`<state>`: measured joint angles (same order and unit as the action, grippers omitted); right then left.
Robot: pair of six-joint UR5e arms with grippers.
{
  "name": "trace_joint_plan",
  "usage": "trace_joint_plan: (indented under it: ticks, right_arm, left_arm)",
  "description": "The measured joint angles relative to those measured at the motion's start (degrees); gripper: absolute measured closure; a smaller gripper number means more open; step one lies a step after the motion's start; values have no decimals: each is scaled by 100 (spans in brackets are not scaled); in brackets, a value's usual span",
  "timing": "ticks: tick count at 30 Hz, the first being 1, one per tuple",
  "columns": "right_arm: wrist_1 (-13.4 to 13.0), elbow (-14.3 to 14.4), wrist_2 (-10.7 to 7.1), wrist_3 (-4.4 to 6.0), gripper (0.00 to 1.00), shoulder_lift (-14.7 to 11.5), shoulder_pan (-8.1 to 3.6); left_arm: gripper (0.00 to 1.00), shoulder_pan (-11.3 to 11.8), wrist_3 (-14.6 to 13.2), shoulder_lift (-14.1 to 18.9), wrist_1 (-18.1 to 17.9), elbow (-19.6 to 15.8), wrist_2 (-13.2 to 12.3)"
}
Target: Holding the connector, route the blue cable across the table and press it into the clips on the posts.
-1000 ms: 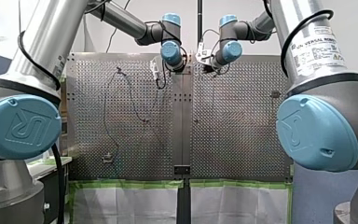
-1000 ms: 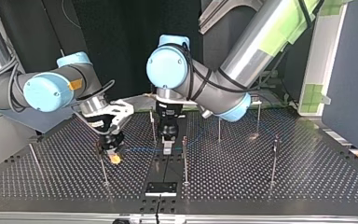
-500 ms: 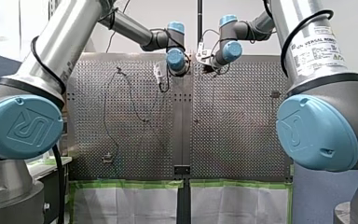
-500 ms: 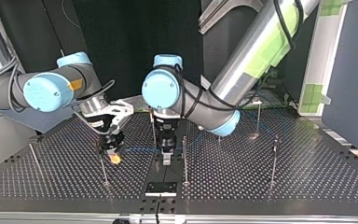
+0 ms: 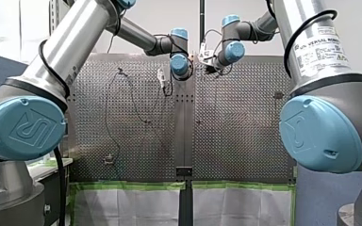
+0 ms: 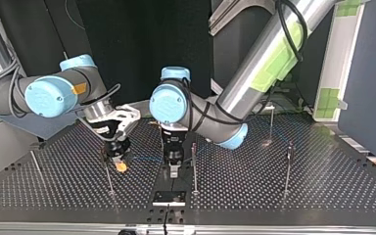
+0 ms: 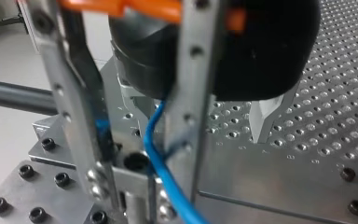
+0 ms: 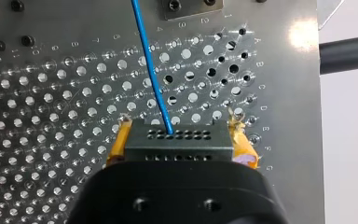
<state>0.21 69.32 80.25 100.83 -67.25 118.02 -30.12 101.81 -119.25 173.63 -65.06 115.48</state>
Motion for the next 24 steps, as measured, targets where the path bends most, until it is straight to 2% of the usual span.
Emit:
trace_joint_plan:
  ticks: [8, 9, 10, 11, 12, 13, 14, 16, 18, 19, 24]
  right_arm:
    - [-2, -1, 0, 4, 100, -2, 0]
    - [0, 0, 0, 5, 100, -2, 0]
    - [1, 0, 1, 7, 100, -2, 2]
    - [2, 0, 0, 7, 100, -2, 6]
    - [3, 0, 0, 8, 100, -2, 11]
    - [4, 0, 1, 8, 100, -3, 18]
    - [4, 0, 0, 8, 100, -3, 23]
    - [5, 0, 0, 9, 100, -3, 29]
    - [3, 0, 0, 9, 100, -3, 28]
    - [1, 0, 0, 9, 100, -4, 24]
    - [-3, 0, 0, 9, 100, -4, 12]
  left_arm:
    - [0, 12, 3, -4, -7, 4, 63]
    - [8, 3, 1, -4, -8, 4, 93]
    - [22, -6, 0, -4, -9, 4, 113]
    - [22, -15, -1, -3, -9, 4, 128]
    - [29, -28, -2, -3, -11, 4, 145]
    - [61, -37, -3, -3, -11, 4, 161]
    - [61, -46, -3, -1, -11, 4, 179]
    - [86, -62, -4, -1, -11, 4, 233]
    - [86, -74, -4, 2, -12, 5, 283]
    - [100, -78, -5, 2, -12, 6, 298]
    - [100, -94, -10, 1, -10, 8, 400]
